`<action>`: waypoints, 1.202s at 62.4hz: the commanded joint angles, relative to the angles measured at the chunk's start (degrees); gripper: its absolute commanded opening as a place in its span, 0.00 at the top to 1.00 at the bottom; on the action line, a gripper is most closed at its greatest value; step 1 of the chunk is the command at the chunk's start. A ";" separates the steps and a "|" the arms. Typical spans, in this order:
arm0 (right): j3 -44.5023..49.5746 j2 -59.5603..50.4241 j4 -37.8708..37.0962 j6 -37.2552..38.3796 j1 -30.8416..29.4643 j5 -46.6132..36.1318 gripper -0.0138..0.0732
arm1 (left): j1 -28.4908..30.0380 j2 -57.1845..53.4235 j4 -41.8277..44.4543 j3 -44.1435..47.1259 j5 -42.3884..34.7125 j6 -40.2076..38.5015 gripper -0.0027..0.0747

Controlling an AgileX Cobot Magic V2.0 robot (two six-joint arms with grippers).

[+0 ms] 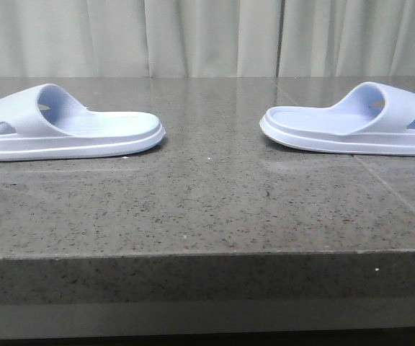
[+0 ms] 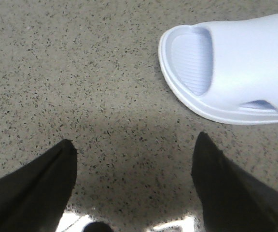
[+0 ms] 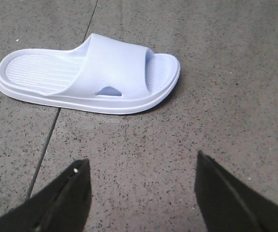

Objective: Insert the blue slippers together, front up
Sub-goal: 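Grasp the heel of the slipper nearest the left gripper with the left gripper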

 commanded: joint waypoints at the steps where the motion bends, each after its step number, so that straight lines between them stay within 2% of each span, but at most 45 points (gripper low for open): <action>1: -2.02 0.81 -0.03 -0.57 -0.25 -3.92 0.28 | 2.52 4.04 -3.72 -5.20 -0.61 3.90 0.33; 7: -2.02 0.81 -0.03 -0.57 -0.25 -3.92 0.28 | 8.24 9.45 -18.14 -9.04 1.71 15.12 0.33; 13: -2.02 0.81 -0.03 -0.57 -0.25 -3.92 0.28 | 12.70 14.22 -30.32 -11.05 2.95 22.44 0.33; 20: -2.02 0.81 -0.03 -0.57 -0.25 -3.92 0.28 | 14.81 19.18 -36.20 -13.32 5.70 26.59 0.33; 31: -2.02 0.81 -0.03 -0.57 -0.25 -3.92 0.28 | 14.81 26.26 -40.46 -16.04 5.84 29.40 0.33; 42: -2.02 0.81 -0.03 -0.57 -0.25 -3.92 0.28 | 14.81 30.69 -41.00 -18.35 6.96 30.27 0.33; 62: -2.02 0.81 -0.03 -0.57 -0.25 -3.92 0.28 | 12.86 34.01 -41.92 -18.97 6.86 30.75 0.49; 75: -2.02 0.81 -0.04 -0.57 -0.25 -3.82 0.28 | 11.39 35.30 -41.92 -18.97 7.55 30.75 0.52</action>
